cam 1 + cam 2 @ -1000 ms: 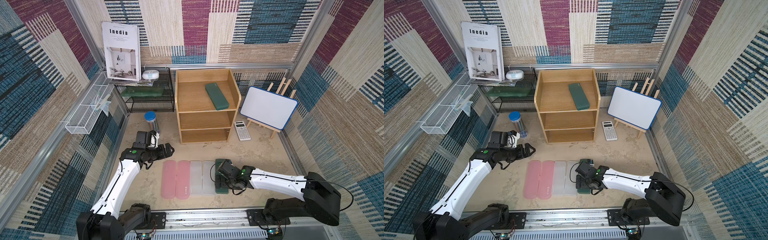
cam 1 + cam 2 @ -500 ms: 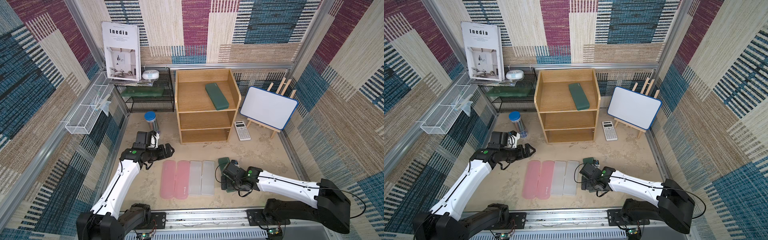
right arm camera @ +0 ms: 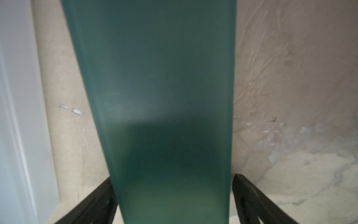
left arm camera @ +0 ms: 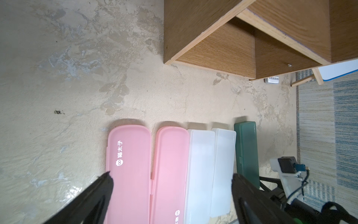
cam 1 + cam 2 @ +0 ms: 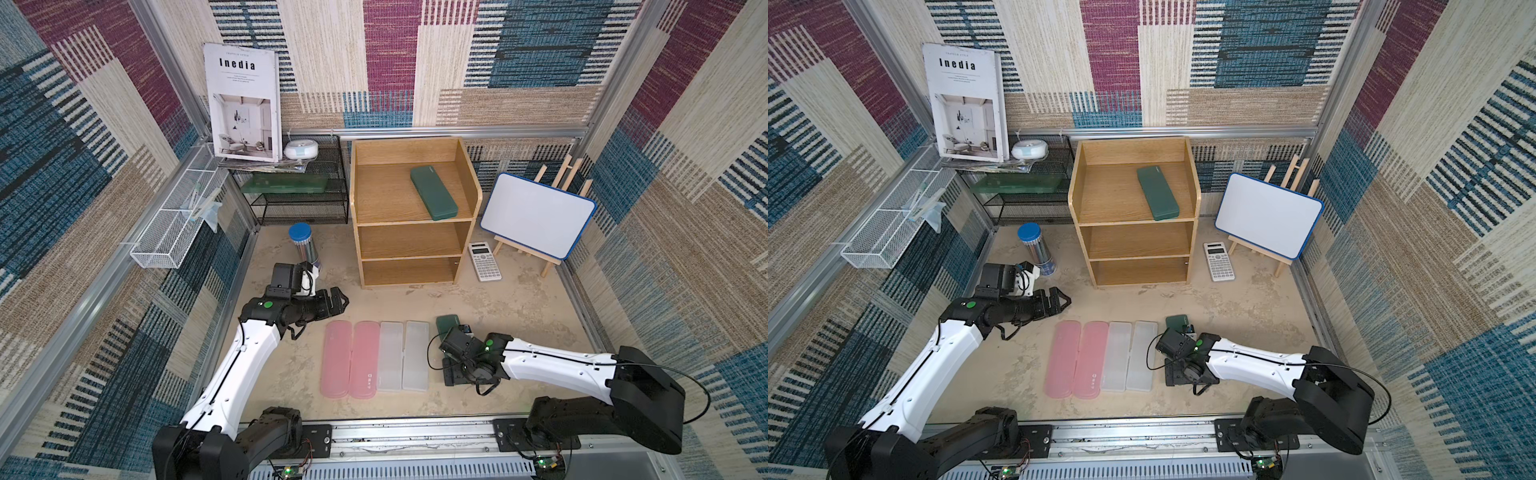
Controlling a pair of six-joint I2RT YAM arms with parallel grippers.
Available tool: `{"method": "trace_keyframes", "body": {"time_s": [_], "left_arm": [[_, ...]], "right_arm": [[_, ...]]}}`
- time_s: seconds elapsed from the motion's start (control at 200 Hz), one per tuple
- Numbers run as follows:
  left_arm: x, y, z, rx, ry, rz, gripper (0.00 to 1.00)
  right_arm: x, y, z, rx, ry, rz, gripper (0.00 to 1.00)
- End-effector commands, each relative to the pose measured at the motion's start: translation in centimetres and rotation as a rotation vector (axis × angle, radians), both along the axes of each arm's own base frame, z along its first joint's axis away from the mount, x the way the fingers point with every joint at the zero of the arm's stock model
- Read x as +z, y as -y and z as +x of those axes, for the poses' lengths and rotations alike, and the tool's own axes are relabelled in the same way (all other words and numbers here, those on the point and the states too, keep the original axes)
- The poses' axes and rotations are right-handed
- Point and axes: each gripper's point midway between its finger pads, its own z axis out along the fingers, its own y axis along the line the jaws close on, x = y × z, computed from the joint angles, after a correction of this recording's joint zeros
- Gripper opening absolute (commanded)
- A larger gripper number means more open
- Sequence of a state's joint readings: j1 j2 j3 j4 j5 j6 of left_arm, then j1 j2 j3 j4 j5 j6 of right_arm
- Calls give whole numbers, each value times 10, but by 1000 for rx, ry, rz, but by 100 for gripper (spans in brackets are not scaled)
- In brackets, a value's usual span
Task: Place the pencil cases on the shelf according to color
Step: Pick up the pencil case from the center of the board.
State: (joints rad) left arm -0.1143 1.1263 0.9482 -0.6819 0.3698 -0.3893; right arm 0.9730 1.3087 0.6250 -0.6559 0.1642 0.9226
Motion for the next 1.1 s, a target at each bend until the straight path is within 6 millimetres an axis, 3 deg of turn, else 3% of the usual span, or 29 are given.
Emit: {"method": "trace_keyframes", "body": {"time_s": [0.0, 0.26, 0.501, 0.651, 1.097], "left_arm": [[1, 1, -1, -7, 0, -7, 100], [1, 1, -1, -7, 0, -8, 100], [2, 1, -2, -5, 4, -7, 100], [2, 1, -1, -5, 3, -6, 100], [1, 1, -1, -6, 3, -6, 100]], "right_arm": [[-2, 3, -5, -22, -11, 7, 89], [-7, 5, -9, -21, 1, 20, 73], [-4, 5, -6, -1, 26, -2, 49], [17, 1, -2, 3, 75, 2, 39], [103, -23, 10, 58, 220, 38, 33]]}}
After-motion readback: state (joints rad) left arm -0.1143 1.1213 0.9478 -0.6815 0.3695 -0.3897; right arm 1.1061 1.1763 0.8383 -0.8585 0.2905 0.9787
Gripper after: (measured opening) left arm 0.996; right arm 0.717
